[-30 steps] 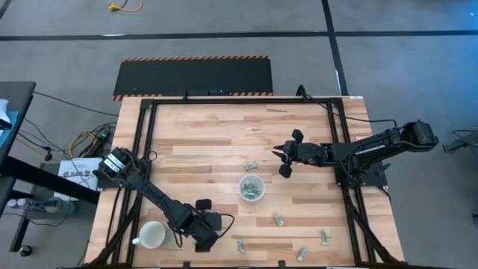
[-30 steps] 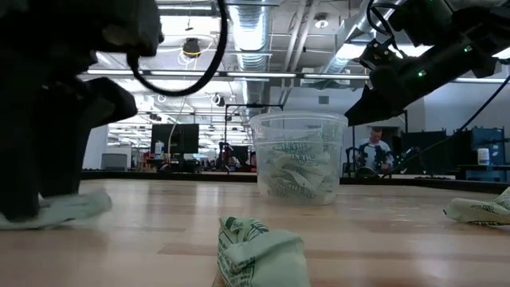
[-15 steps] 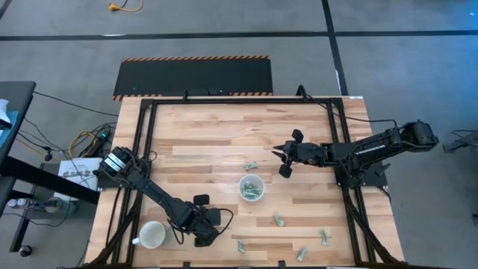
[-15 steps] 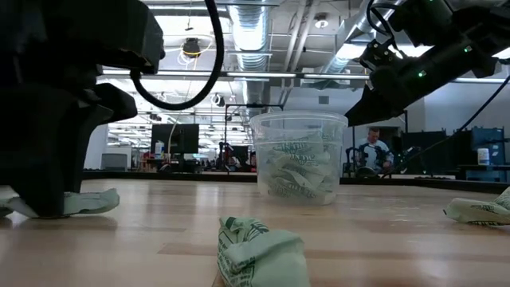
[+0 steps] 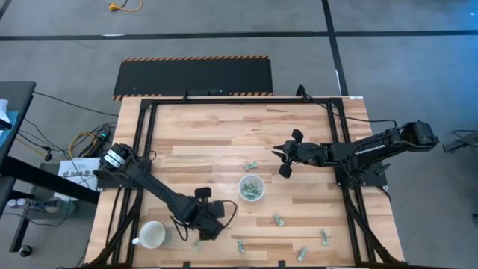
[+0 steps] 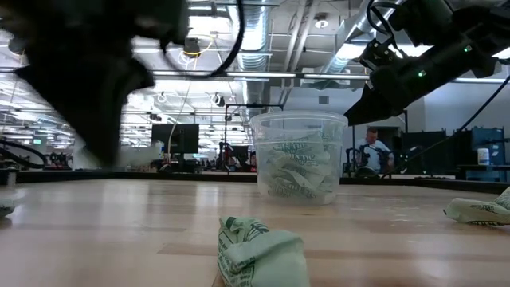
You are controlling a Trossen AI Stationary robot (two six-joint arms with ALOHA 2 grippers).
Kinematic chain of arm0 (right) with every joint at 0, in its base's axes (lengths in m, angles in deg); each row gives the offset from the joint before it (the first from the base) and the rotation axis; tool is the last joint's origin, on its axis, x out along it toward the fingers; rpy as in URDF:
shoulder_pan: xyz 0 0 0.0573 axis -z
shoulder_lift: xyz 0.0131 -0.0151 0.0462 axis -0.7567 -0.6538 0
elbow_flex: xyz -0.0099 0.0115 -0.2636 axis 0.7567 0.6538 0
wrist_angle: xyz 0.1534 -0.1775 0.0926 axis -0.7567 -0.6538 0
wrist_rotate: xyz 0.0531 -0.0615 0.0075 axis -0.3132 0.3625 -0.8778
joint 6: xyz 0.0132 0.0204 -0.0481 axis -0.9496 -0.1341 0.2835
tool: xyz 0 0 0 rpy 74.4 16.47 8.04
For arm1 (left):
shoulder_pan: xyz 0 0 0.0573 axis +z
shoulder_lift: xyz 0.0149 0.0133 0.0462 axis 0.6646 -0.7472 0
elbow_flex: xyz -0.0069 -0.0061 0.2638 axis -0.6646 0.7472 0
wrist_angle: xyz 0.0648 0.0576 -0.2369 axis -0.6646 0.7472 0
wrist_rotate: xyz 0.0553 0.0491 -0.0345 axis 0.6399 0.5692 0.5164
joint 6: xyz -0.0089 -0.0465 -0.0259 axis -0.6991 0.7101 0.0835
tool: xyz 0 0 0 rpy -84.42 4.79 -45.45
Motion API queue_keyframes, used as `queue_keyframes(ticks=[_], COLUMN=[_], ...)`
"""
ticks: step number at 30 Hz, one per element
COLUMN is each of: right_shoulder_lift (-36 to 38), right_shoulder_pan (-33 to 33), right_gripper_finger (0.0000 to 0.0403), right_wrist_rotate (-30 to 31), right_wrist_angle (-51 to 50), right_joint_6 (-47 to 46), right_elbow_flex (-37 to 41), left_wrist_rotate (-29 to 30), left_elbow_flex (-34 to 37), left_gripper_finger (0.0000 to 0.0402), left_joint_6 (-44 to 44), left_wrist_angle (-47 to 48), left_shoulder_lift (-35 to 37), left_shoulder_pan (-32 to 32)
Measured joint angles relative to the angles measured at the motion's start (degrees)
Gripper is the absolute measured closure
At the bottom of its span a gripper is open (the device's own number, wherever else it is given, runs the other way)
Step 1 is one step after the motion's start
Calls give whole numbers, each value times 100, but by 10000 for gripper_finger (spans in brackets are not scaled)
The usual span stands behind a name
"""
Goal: Pick and place Stevia / Truvia into bins
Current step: Put the stevia packet into the transparent container
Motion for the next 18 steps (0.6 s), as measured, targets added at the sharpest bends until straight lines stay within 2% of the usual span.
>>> queue_keyframes(ticks=[5,10,13,18], right_shoulder_lift=[0,0,0,0], right_shoulder_pan=[0,0,0,0], right_gripper_finger=[332,332,332,332], right_wrist_rotate=[1,-1,-1,-44], right_wrist_angle=[0,0,0,-4], right_joint_6=[0,33,52,140], right_elbow_flex=[0,0,0,0], left_wrist_rotate=[965,1550,1297,-59], left_elbow_flex=[-656,-1011,-1036,-1032], left_gripper_finger=[398,400,399,401], left_joint_6=[-643,-1854,-2715,-3582], left_wrist_angle=[642,451,-88,-1029], left_shoulder_lift=[169,318,328,298], left_shoulder_pan=[291,754,1145,1808])
